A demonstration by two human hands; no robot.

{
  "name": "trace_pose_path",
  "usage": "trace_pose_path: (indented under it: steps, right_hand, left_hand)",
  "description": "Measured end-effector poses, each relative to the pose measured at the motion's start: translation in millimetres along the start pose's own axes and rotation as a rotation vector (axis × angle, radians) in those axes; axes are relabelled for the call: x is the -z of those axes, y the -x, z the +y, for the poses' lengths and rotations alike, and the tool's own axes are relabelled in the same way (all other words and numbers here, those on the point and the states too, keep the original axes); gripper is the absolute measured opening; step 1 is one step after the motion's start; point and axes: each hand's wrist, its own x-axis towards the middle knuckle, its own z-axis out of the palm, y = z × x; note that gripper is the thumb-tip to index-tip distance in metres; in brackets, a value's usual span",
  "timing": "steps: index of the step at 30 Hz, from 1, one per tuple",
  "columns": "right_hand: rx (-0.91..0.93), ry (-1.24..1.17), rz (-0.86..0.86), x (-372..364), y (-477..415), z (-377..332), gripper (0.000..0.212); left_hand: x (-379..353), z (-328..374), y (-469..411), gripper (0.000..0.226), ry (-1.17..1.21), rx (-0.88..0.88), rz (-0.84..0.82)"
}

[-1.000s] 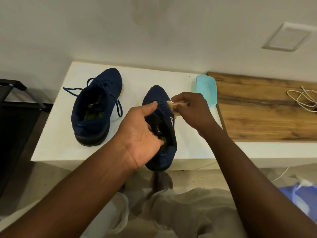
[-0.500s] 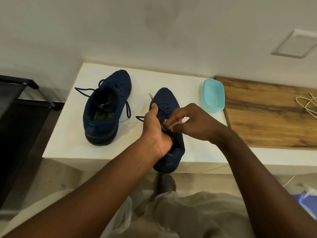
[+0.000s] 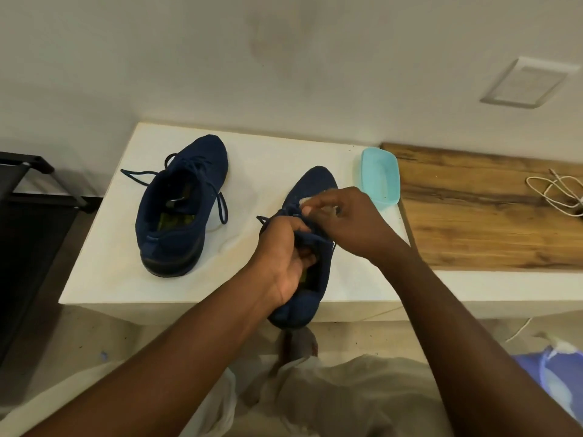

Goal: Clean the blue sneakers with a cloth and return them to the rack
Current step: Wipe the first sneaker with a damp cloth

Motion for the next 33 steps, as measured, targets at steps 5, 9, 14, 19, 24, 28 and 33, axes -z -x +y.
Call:
trace_pose_path:
  steps: [5,9,14,19,24,28,33]
  right_hand:
    - [-0.036,-0.038,0.128,14.3,0.0,14.6,0.015]
    - [-0.070,0.012,0.263,-2.0,-13.1,29.6,0.015]
    - [-0.246,0.139,0.270,-16.9,-27.0,53.4,0.019]
    - [-0.226,0.067,0.128,-6.2,-23.7,55.0,0.012]
    - [-0.243,0.104,-0.061,13.5,-18.2,53.6,0.008]
    - [-0.215,0.019,0.353,-13.3,-35.4,53.9,0.020]
    - [-0.014,-0.032,0.165,-27.6,-25.7,42.7,0.024]
  left_hand:
    - [4.3,3.6,-3.2,0.015,-0.132,-0.077,-0.073]
    - [9.4,5.9,-11.4,0.033,-0.165,-0.044,-0.046]
    - [17.5,9.3,-8.8,0.034,-0.187,0.011,-0.126]
    - [32.8,29.2,18.7,0.028,-0.592,-0.097,-0.226]
    - [45.7,26.9,17.5,0.015,-1.214,-0.831,0.153]
    - [40.1,21.8,-12.1,0.054,-1.376,-0.892,0.023]
    - [48.9,20.0,-27.1,0.072,-1.288,-0.648,-0.169]
